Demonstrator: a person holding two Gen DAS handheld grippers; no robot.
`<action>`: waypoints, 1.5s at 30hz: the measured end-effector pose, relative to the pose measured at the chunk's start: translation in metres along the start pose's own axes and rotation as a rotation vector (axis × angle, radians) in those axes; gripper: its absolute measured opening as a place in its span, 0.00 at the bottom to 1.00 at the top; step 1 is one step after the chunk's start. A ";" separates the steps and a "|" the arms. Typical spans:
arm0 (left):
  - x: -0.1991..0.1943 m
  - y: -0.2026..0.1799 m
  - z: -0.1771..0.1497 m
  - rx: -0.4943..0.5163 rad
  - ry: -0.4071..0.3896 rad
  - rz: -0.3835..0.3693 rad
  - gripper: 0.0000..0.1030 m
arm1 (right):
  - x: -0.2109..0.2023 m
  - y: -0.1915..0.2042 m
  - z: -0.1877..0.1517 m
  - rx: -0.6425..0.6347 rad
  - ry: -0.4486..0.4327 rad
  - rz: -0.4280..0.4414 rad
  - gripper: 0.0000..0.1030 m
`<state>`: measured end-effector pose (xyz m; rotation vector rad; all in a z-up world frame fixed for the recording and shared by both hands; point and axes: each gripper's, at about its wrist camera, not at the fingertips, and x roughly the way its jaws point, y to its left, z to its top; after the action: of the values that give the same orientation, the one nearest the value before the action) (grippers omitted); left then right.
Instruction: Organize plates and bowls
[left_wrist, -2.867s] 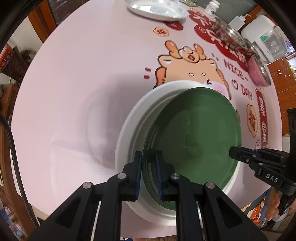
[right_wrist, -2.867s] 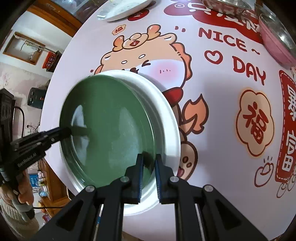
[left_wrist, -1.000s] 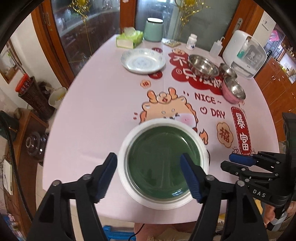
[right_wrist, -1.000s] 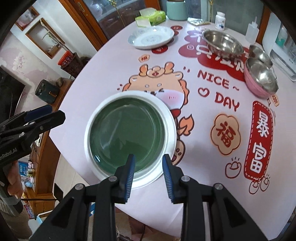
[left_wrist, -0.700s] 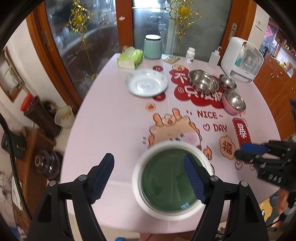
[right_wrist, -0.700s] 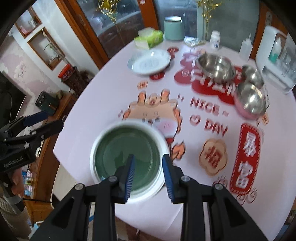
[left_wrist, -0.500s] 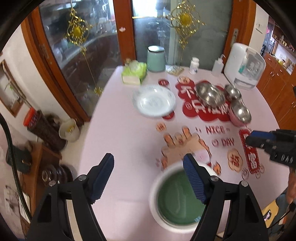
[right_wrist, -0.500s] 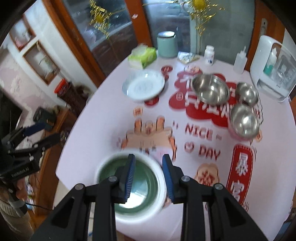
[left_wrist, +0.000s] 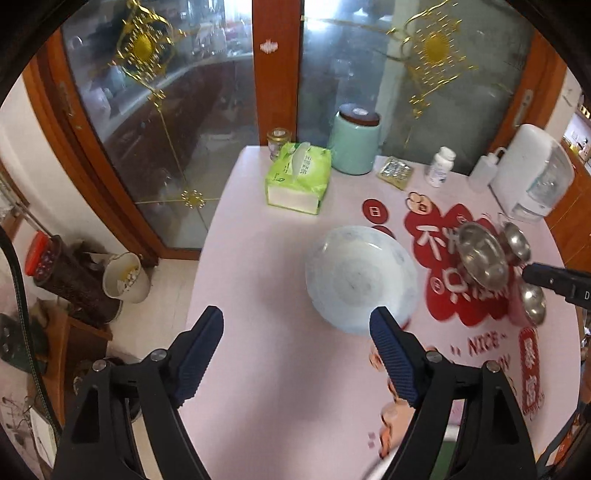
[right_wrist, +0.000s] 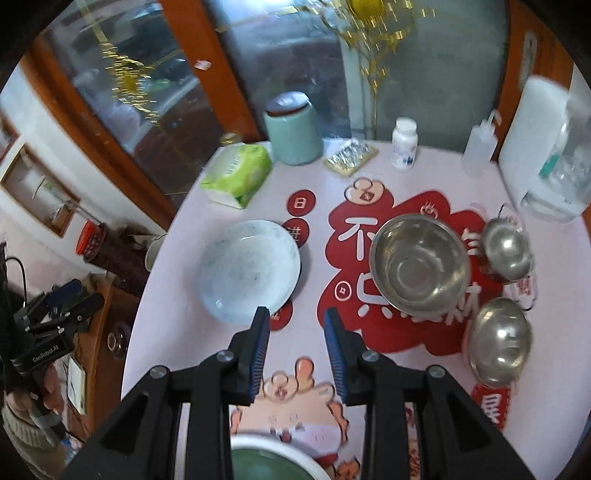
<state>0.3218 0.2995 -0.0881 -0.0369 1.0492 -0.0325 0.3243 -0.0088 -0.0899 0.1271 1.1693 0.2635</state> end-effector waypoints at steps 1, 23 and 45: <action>0.016 0.003 0.006 -0.008 0.011 -0.007 0.78 | 0.012 -0.004 0.003 0.021 0.011 0.008 0.29; 0.214 0.003 0.016 -0.141 0.247 -0.170 0.36 | 0.178 -0.003 0.015 0.165 0.202 -0.007 0.12; 0.190 -0.031 -0.017 -0.045 0.324 -0.213 0.11 | 0.153 -0.017 -0.016 0.200 0.196 0.046 0.06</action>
<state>0.4014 0.2598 -0.2595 -0.1895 1.3668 -0.2137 0.3673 0.0159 -0.2368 0.3090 1.3877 0.2020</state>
